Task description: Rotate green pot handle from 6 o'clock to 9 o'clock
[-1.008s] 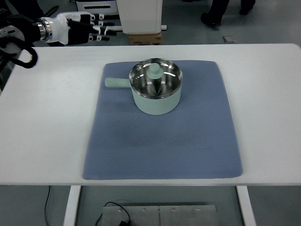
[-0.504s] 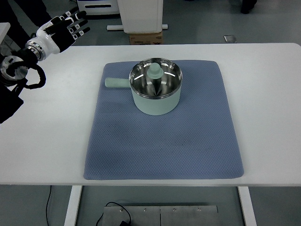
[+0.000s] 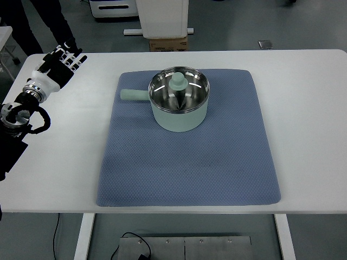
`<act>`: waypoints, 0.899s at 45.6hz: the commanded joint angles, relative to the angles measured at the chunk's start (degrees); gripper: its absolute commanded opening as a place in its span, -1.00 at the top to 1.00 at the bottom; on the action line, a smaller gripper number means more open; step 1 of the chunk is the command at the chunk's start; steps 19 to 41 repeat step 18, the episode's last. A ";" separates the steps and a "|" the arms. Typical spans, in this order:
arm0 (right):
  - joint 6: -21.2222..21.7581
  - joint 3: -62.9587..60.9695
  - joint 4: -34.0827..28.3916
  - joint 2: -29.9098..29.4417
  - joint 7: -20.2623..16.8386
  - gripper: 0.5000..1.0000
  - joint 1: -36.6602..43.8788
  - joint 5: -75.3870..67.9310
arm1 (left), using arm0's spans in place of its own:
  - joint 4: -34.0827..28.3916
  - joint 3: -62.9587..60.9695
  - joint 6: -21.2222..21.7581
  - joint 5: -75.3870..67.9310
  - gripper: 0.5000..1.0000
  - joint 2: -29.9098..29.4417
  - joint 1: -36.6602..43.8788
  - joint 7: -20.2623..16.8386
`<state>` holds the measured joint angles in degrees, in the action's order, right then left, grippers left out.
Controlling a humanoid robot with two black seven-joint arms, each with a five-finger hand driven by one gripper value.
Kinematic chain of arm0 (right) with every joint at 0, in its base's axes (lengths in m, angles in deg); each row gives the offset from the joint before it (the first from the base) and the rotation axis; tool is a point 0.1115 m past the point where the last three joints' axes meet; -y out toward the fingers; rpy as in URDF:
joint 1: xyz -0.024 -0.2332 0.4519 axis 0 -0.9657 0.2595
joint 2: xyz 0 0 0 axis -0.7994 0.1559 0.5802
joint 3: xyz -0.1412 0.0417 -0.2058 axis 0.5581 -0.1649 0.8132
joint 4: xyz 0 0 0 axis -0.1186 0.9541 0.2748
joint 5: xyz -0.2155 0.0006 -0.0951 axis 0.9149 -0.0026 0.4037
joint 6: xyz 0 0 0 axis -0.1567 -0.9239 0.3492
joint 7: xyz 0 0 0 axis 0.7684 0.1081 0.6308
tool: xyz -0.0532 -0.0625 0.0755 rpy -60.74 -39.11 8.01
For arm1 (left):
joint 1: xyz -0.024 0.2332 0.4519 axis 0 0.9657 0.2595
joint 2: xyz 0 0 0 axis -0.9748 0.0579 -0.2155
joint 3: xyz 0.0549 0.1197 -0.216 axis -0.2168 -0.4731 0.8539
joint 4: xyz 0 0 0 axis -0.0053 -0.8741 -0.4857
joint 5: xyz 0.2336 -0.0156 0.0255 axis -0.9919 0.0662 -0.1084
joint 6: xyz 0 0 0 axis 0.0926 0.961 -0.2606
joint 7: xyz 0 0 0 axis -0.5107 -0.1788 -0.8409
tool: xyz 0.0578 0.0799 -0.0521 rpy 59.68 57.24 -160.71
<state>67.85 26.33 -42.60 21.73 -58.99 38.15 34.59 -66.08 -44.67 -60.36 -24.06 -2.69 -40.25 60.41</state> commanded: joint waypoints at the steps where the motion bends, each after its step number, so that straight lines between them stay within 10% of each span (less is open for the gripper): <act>1: 0.00 0.00 0.00 0.00 0.00 -1.00 0.00 -0.03 | -0.05 -0.02 0.05 0.27 -1.00 0.05 0.41 0.01; 41: 0.09 -0.18 -0.35 0.00 -0.27 -1.00 0.00 -0.21 | 0.04 0.24 0.05 0.80 -1.00 1.36 1.46 -0.08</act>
